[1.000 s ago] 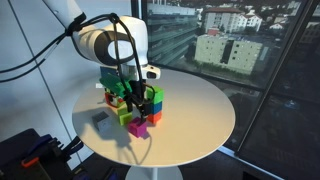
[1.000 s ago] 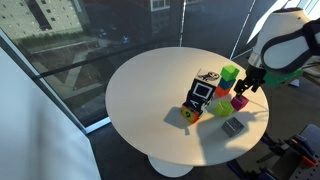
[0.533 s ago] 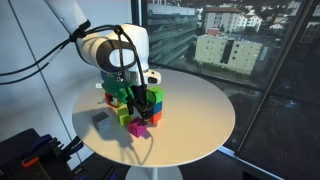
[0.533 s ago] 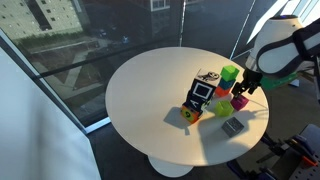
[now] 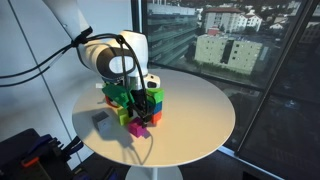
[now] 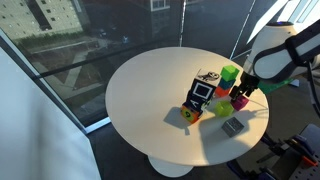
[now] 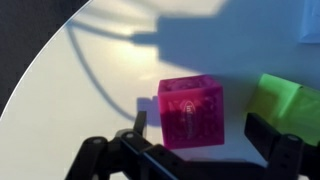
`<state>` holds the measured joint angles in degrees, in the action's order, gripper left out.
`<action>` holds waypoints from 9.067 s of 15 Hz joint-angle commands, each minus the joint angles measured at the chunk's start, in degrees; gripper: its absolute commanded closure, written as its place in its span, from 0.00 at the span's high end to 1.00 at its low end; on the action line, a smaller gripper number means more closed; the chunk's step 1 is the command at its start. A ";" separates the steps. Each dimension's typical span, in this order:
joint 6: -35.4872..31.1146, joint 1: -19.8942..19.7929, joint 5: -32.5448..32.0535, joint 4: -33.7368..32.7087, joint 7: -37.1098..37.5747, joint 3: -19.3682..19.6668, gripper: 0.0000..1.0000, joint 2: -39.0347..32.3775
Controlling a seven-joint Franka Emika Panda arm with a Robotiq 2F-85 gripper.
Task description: Pick up the pink block and put it on the green block
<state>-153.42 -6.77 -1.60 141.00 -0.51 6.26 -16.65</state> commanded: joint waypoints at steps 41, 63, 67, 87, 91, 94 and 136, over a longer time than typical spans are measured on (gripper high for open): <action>26.37 0.32 -1.44 -10.17 2.57 0.86 0.30 15.60; 27.92 0.35 -1.23 -14.04 5.95 0.50 0.55 13.66; 27.92 0.35 -1.23 -14.04 5.95 0.50 0.55 13.66; 28.74 0.57 -1.05 -21.19 8.40 0.41 0.30 10.62; 28.47 0.88 -1.44 -23.12 10.27 0.42 0.30 8.72; 28.60 1.24 -1.51 -24.51 11.36 0.41 0.30 7.41; 29.30 1.63 -2.43 -25.13 11.35 0.91 0.30 4.05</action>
<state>-124.38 -5.32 -3.32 116.80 9.96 6.99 -12.39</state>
